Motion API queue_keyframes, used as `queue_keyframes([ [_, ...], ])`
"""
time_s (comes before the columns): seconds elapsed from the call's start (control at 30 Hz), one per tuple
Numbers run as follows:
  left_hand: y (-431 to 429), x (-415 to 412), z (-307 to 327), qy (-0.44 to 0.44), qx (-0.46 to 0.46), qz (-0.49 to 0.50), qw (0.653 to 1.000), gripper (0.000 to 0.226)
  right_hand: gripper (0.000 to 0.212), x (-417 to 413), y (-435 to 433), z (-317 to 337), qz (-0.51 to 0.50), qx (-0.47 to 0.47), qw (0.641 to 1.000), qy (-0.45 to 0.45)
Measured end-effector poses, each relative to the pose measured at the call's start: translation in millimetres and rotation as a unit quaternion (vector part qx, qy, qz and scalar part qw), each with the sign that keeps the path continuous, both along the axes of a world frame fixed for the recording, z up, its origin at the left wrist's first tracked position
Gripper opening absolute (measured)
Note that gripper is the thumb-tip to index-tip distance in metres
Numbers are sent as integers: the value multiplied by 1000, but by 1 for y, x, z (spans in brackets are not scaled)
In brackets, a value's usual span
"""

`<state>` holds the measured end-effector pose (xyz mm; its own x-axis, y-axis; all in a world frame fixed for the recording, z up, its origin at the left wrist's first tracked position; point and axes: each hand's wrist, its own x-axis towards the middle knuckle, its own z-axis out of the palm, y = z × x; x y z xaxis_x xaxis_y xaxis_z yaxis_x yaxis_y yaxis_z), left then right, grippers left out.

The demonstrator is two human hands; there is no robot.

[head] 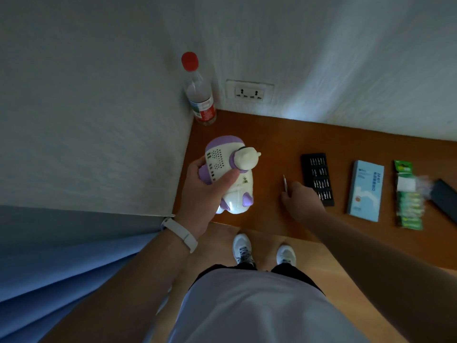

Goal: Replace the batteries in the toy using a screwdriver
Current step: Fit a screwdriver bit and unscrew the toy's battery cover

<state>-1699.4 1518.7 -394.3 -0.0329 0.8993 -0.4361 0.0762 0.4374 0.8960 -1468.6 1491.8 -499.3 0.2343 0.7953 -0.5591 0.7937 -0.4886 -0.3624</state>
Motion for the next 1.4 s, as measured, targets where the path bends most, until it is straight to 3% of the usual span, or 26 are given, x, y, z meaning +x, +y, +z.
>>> queue_keyframes([
  [0.2,6,3,9,-18,16,-7,1000,62,24,-3,-1,38,9,39,999,-3],
  [0.33,11,11,19,-20,45,-19,999,65,16,-16,-1,90,-9,136,990,38],
  [0.43,13,20,27,-20,70,-24,997,70,7,-30,-4,133,-42,224,968,100],
  [0.57,14,33,43,-44,109,-26,993,83,11,-42,-12,179,-57,330,927,167],
  [0.73,10,47,63,-69,138,-26,988,88,3,-45,-21,194,-70,386,903,174],
  [0.93,-1,59,74,-65,139,-22,988,84,6,-41,-29,195,-104,410,891,165],
  [1.07,-8,63,79,-61,137,-22,989,85,18,-36,-34,199,-97,398,897,167],
  [1.17,-13,69,80,-54,137,-24,989,74,17,-30,-39,199,-103,387,901,168],
  [1.4,-21,76,81,-36,130,-16,991,74,22,-25,-44,204,-98,383,900,182],
])
